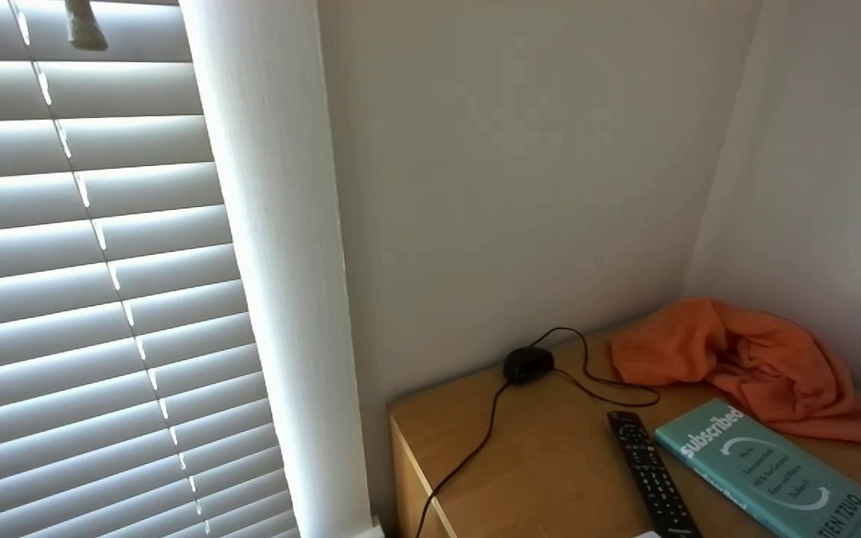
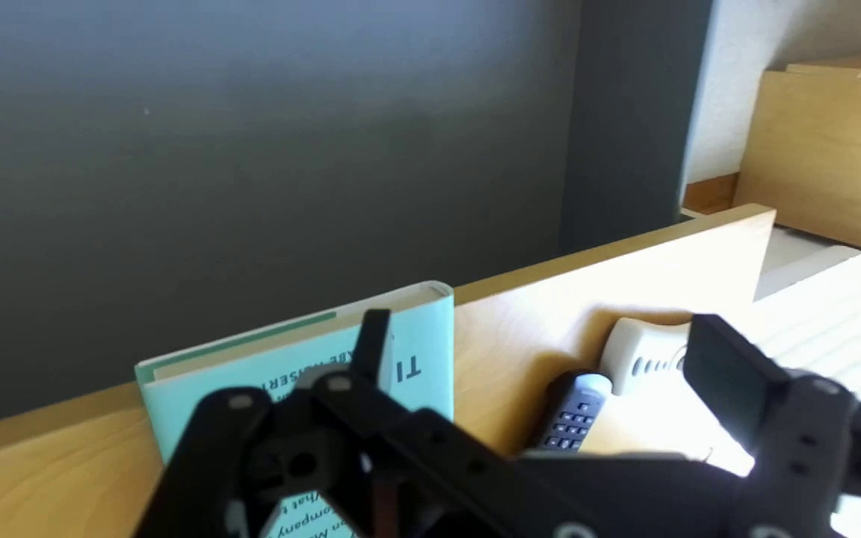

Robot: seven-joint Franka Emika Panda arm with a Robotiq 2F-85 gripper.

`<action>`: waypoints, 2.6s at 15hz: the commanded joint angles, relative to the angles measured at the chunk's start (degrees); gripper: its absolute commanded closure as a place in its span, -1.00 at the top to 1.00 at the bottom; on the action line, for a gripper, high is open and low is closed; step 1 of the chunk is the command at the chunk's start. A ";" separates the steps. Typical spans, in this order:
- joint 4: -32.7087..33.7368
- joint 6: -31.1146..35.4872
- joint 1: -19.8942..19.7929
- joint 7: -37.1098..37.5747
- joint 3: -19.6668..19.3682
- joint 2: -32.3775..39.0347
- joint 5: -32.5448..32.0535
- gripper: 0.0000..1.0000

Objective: Flip the light blue book on the cabinet top anticlockwise once

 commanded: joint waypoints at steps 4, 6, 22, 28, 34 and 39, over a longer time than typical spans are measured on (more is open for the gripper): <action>12.02 -10.89 -9.18 -5.93 4.33 19.94 12.18 1.00; 15.11 -12.50 -12.07 -5.65 6.75 24.12 13.91 1.00; 30.82 -17.72 -27.93 -14.72 16.44 43.47 21.94 1.00; 33.61 -18.58 -28.92 -15.43 17.34 47.08 28.25 1.00; 36.37 -20.87 -28.92 -14.54 17.64 50.14 30.33 0.88; 38.45 -23.82 -28.95 -13.82 17.53 51.96 30.20 0.74</action>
